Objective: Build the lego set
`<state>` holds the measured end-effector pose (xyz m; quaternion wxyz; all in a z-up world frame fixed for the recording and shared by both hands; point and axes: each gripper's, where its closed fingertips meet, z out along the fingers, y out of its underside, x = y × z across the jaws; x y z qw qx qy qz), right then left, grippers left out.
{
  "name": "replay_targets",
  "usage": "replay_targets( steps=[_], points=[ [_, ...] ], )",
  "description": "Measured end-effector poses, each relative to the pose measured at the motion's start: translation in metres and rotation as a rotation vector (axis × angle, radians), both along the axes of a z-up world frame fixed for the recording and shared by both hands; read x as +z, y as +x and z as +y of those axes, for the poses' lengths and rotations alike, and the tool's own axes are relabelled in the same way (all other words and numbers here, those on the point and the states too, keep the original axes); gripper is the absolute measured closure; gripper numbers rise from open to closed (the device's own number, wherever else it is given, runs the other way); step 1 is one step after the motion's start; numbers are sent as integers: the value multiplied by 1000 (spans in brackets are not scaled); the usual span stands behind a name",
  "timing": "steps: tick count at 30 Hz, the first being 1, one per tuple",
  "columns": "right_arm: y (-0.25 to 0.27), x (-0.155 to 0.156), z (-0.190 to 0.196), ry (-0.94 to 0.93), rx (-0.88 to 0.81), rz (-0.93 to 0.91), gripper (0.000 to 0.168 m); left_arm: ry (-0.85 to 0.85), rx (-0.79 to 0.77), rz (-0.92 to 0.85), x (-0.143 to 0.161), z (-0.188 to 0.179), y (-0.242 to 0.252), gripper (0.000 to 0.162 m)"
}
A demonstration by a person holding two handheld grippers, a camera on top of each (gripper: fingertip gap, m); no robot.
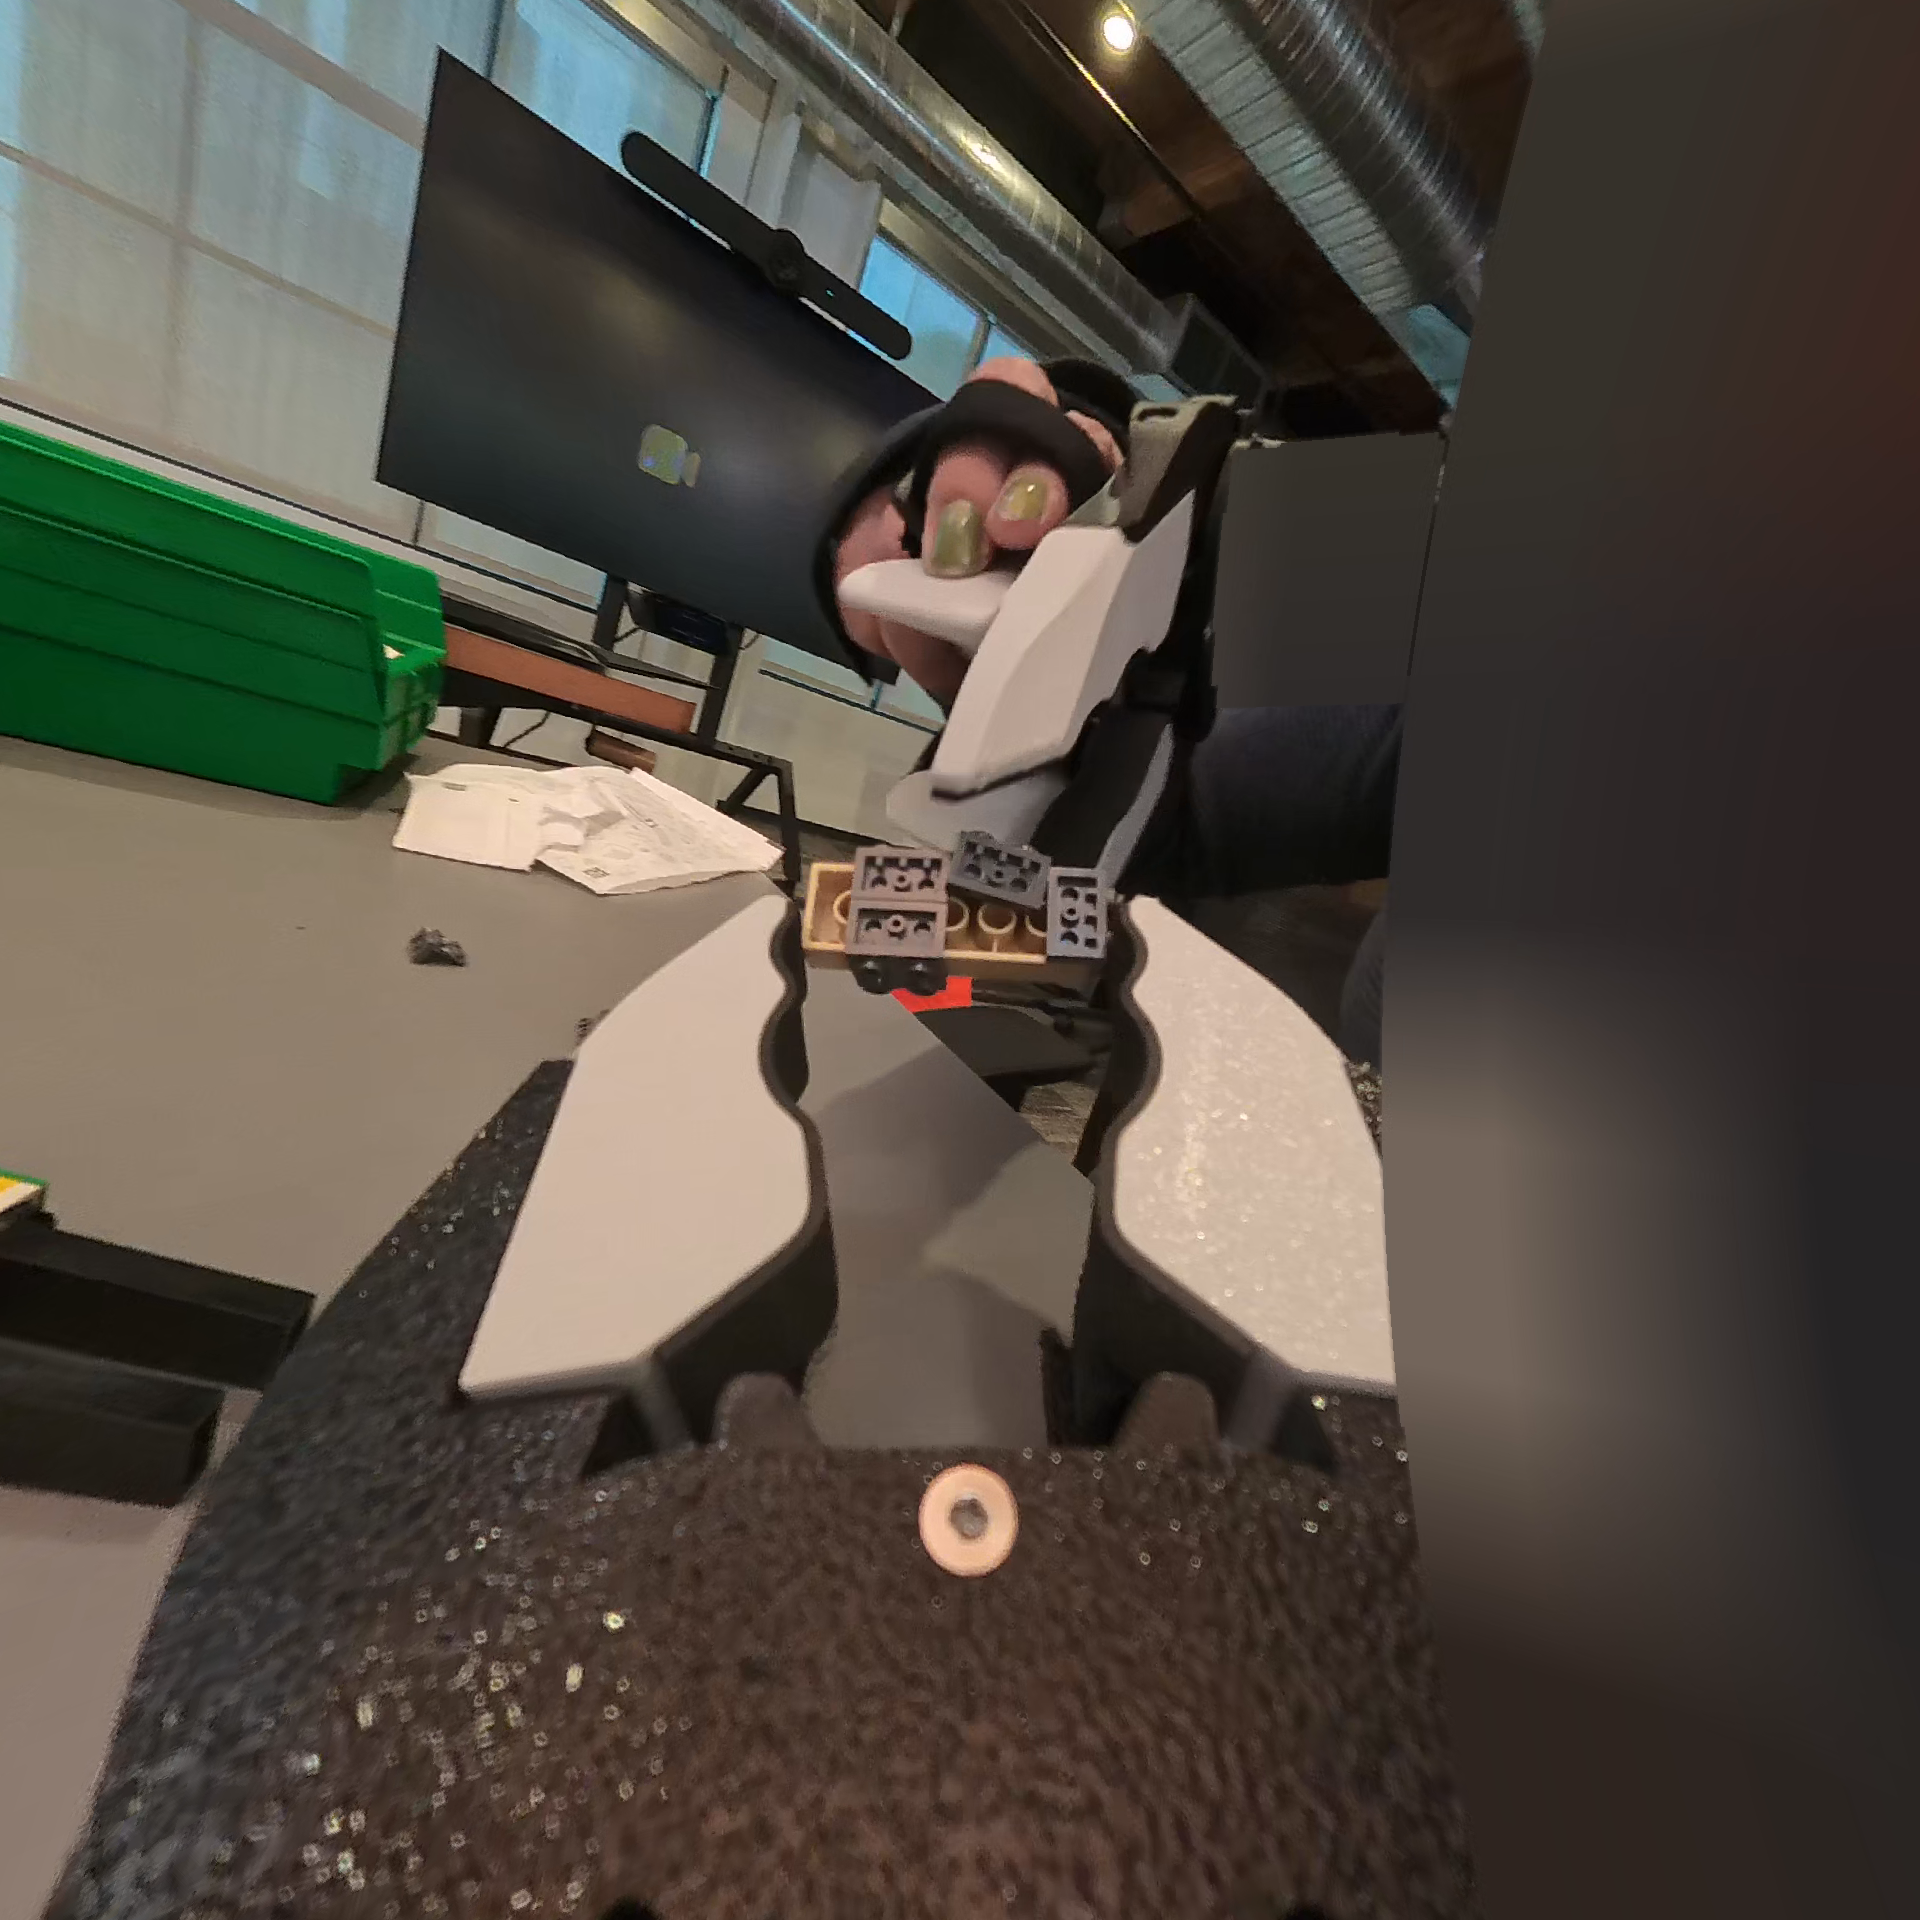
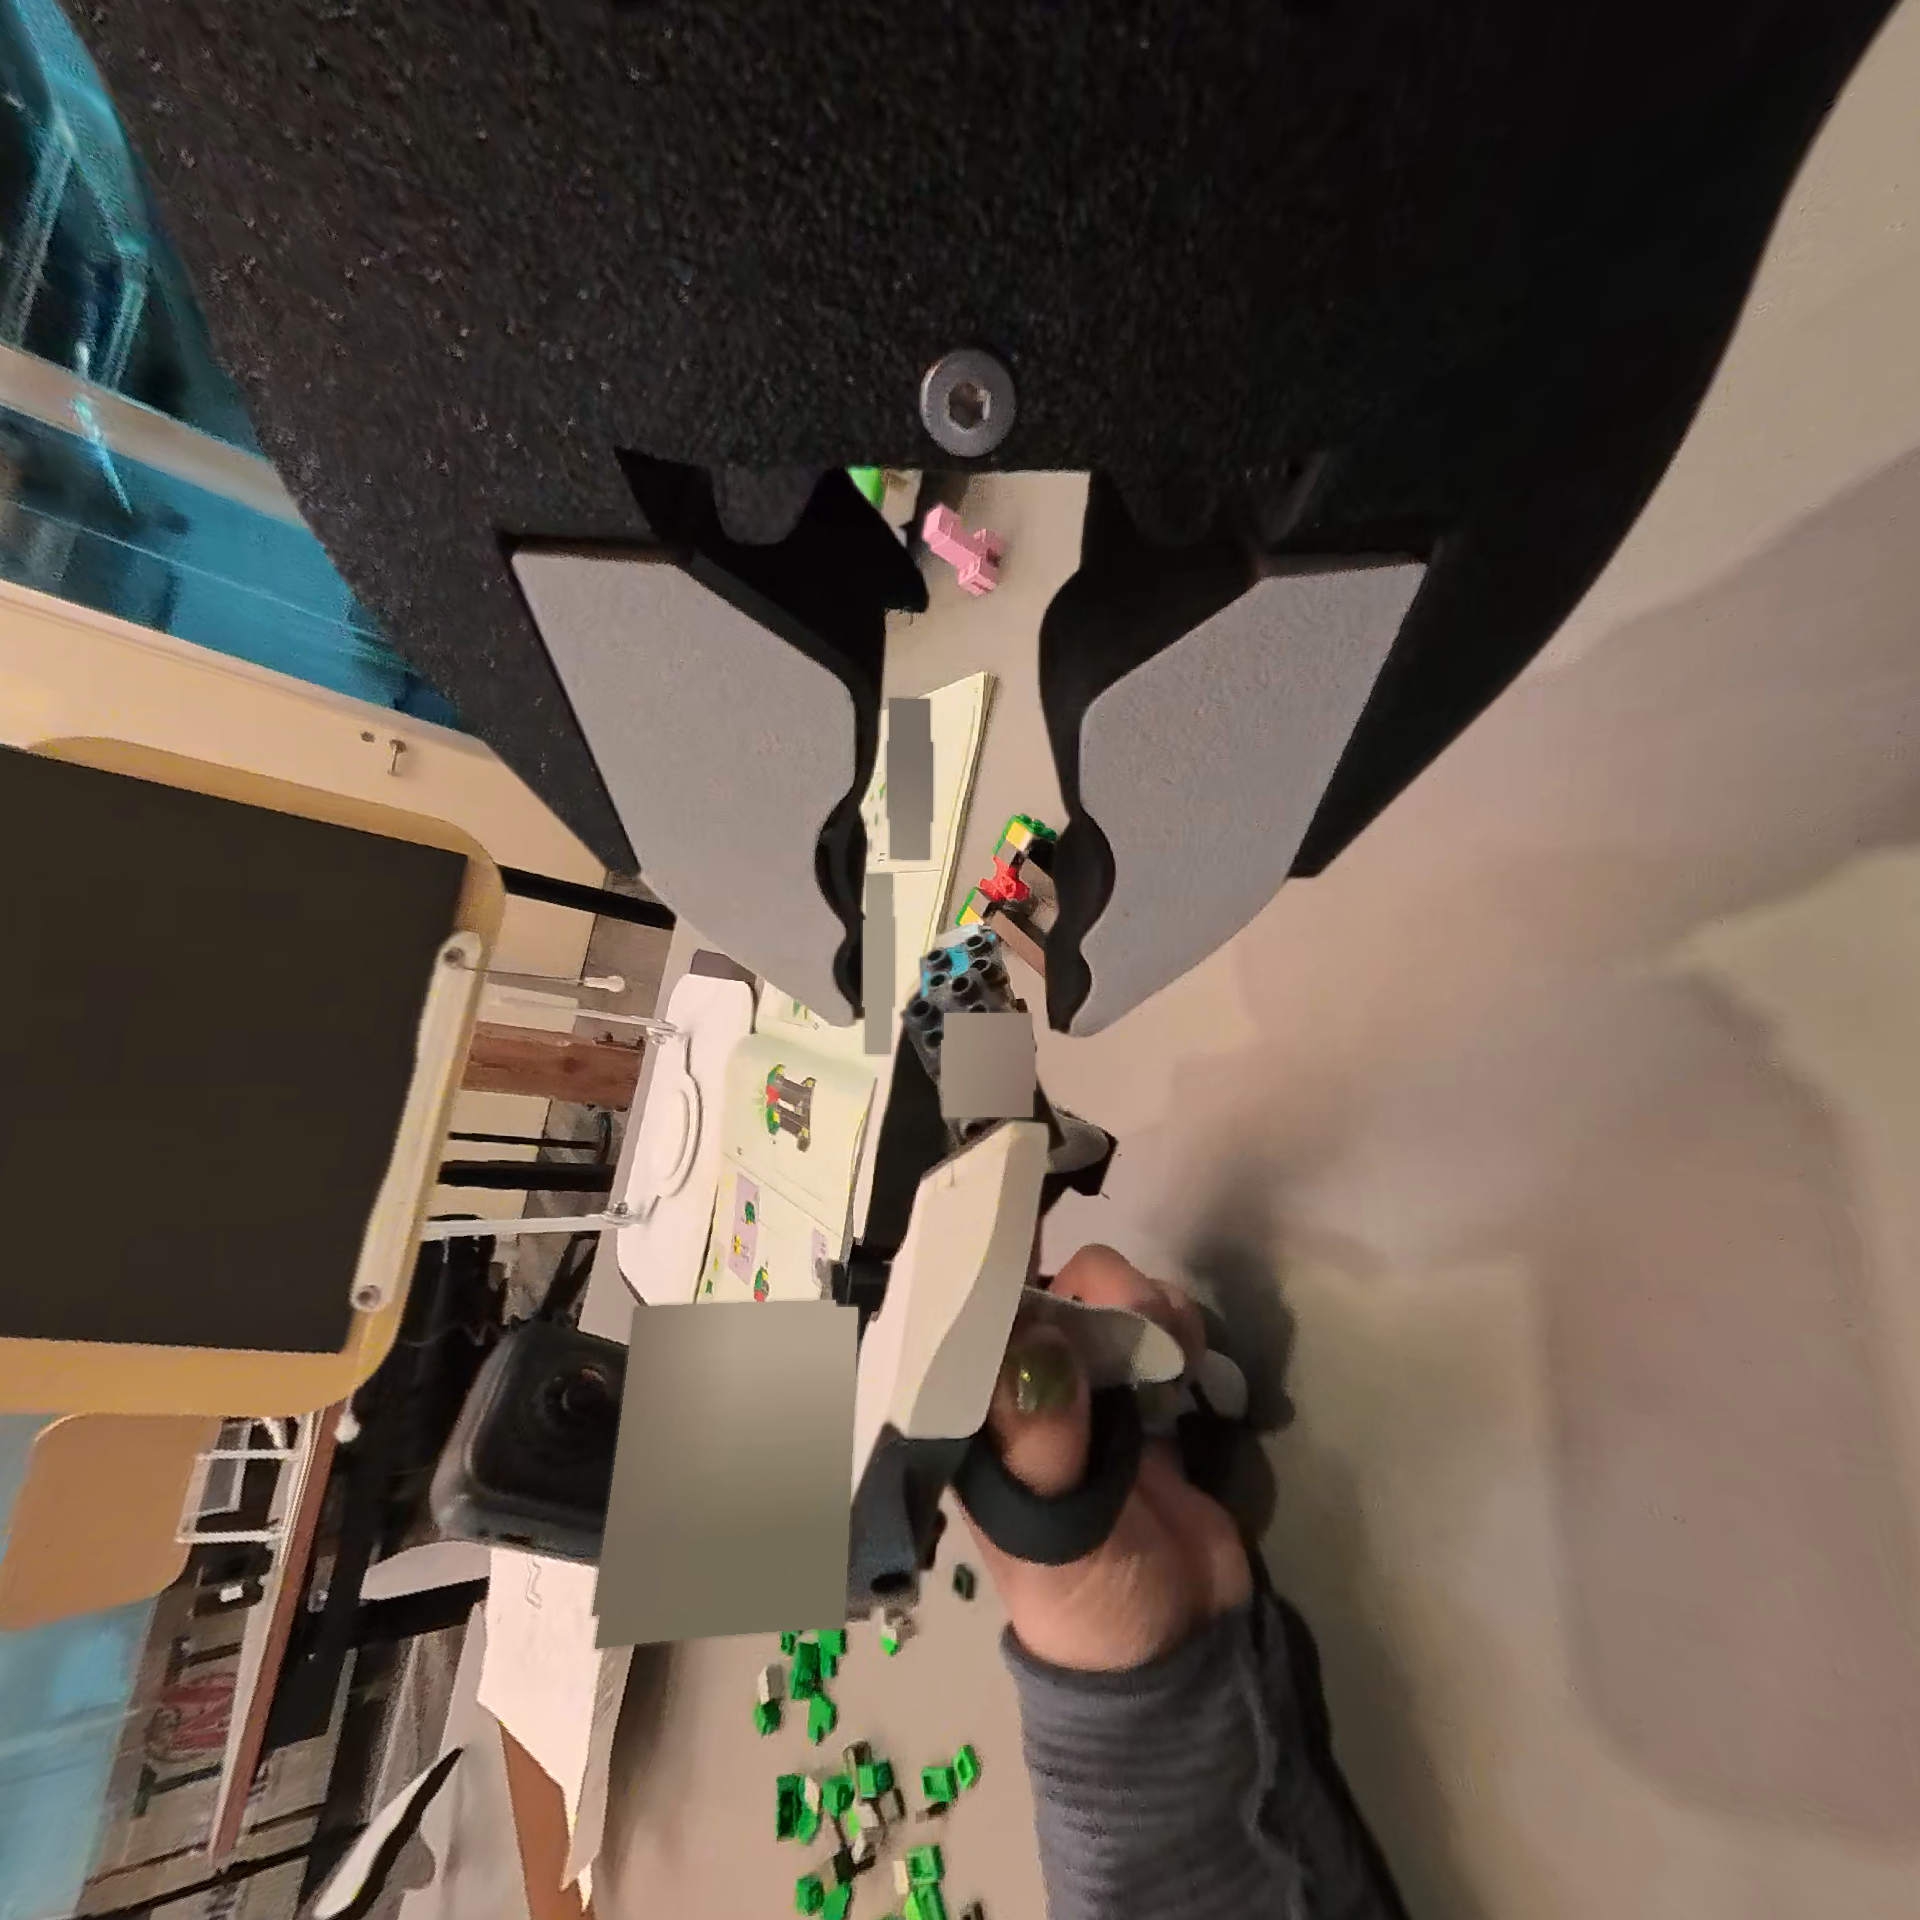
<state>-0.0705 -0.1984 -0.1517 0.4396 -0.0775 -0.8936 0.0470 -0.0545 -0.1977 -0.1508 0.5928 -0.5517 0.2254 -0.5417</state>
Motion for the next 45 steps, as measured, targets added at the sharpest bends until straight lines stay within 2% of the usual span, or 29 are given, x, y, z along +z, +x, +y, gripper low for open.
replay_targets(
  steps=[8, 21, 29, 38, 45],
  points=[
    [2, -2, -10, -24, 71, -10, 148, -11, -44, -4, -1, -3, 4, 106],
    [4, -2, -11, -52, 77, -21, 150, -11, -65, -3, -1, -5, 6, 107],
    [5, -3, -12, 1, 101, -23, 150, -13, -73, -3, -1, -6, 6, 107],
    [4, -2, -13, 10, 146, 79, 151, -13, -79, -18, 0, -6, 5, 107],
    [8, -5, -15, 6, 147, 34, 149, -11, -93, 12, -2, -8, 10, 107]
  ],
)
